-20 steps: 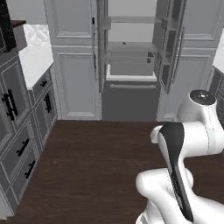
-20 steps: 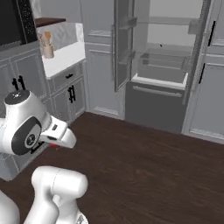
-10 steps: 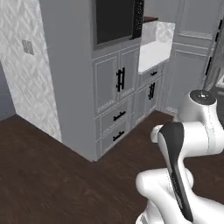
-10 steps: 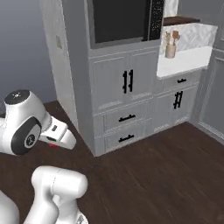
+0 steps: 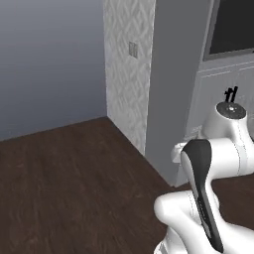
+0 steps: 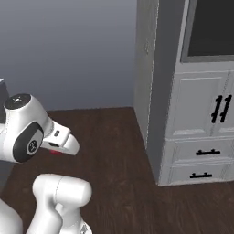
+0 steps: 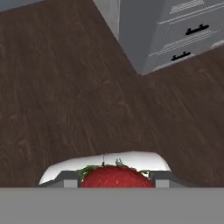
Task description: Take the strawberry from the fridge and place it on top of the pancake, located on the dining counter.
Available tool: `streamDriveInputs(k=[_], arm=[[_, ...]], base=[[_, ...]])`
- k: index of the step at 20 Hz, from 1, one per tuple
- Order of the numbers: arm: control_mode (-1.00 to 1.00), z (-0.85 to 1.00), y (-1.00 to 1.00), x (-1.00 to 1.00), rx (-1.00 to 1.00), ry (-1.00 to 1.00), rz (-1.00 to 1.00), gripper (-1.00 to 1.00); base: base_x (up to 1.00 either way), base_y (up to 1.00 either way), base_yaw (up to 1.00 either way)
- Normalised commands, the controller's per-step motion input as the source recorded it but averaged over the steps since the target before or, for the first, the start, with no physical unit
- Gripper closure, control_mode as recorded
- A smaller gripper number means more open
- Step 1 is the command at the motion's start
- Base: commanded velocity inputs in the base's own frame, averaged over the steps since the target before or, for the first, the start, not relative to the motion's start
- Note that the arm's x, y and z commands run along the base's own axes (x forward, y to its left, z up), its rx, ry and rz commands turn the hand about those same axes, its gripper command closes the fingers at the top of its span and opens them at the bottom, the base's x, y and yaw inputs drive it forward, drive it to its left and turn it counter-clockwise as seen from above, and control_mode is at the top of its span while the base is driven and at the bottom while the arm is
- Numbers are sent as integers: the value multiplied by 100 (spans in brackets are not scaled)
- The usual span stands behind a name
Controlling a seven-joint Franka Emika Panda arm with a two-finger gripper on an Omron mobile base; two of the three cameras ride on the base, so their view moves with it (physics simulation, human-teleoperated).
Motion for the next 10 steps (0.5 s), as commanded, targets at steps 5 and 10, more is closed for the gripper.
streamDriveInputs(k=[5,10], arm=[[100,0,0,0,0,0,0,100],[100,0,0,0,0,0,0,100]], base=[[100,87,14],[100,96,30]])
